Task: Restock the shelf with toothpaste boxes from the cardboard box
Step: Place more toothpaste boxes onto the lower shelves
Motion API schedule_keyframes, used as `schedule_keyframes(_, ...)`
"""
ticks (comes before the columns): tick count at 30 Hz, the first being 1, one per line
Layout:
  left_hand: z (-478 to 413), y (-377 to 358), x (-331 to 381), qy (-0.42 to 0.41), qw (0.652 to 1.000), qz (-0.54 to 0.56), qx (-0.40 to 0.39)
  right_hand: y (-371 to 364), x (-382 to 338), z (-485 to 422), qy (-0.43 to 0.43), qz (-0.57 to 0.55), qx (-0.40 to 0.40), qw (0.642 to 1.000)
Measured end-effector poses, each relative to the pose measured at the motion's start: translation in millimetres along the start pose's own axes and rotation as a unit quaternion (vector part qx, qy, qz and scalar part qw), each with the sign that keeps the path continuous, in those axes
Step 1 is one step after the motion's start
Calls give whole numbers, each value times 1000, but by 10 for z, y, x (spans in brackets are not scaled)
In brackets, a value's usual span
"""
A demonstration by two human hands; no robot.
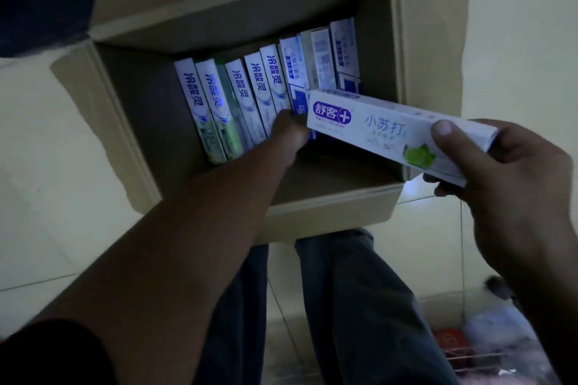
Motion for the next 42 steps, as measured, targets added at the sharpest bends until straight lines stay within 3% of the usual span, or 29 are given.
schedule_keyframes(4,-176,-115,-163,-22,995,79,56,-14,105,-34,-21,-26,-28,999)
schedule_keyframes(7,-243,-85,-240,-18,995,96,24,-57,133,-42,-21,-41,-35,998)
schedule_keyframes(9,-97,39,-178,-36,998,49,35,-102,87,-31,-21,-54,-35,998)
schedule_keyframes(13,779,510,30,-94,984,-69,136,-286,-185,55,-28,-107,-45,993)
schedule_keyframes(17,2181,1217,326,-201,953,-58,219,-552,-872,340,-11,-139,-86,987)
schedule_keyframes(23,4258,1678,915,-349,914,89,186,-847,-2492,1222,82,-140,-144,976)
schedule_keyframes(27,5522,1955,1323,-412,868,145,237,-1054,-3687,2022,172,-99,-187,962)
schedule_keyframes(30,6262,2119,1596,-454,834,218,226,-1123,-4371,2562,218,-83,-200,952)
schedule_keyframes(37,7747,2589,2024,-532,746,344,205,-1185,-5373,3520,282,-106,-209,930)
schedule_keyframes(42,8576,2887,2273,-557,743,301,217,-1198,-5863,4036,337,-95,-212,912)
Point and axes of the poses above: each hand's wrist, its own z-axis away from the middle knuckle, its own y-axis out of the back of the hand, x = y × z, the point moved 8 cm from there along -z, towards the middle knuckle, and after that the axes turned 15 degrees about -x, right-handed, at the moved point
